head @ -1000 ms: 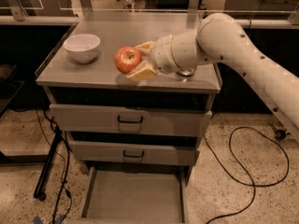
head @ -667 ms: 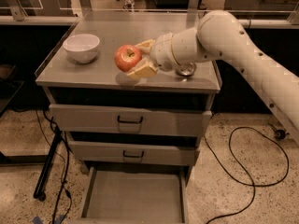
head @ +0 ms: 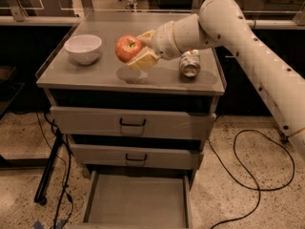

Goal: Pick apple from bottom drawer and place on counter

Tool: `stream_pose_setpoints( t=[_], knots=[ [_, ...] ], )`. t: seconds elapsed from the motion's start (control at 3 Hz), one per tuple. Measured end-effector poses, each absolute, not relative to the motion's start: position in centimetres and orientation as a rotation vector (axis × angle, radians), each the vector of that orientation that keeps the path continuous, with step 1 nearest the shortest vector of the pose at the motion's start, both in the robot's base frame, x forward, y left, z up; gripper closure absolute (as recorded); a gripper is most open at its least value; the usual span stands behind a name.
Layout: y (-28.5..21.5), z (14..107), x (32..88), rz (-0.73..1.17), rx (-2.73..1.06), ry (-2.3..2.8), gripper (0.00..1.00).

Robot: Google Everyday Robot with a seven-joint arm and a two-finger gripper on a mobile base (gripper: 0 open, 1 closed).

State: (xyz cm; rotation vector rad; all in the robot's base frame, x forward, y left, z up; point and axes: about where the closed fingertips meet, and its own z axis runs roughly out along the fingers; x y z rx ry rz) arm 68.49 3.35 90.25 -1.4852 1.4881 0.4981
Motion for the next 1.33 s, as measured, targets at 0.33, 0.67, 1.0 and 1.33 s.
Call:
stream_pose_setpoints(
  t=[0.33, 0.67, 1.0, 1.33],
  knots=[
    [3.8, 90.2, 69.4, 0.504, -1.525, 1.517, 1.0],
    [3.7, 89.9, 70.2, 0.502, -1.567, 1.557, 1.0],
    [3.6, 89.8, 70.2, 0.502, -1.57, 1.56, 1.0],
    [3.8, 88.8, 70.6, 0.512, -1.599, 1.59, 1.0]
  ],
)
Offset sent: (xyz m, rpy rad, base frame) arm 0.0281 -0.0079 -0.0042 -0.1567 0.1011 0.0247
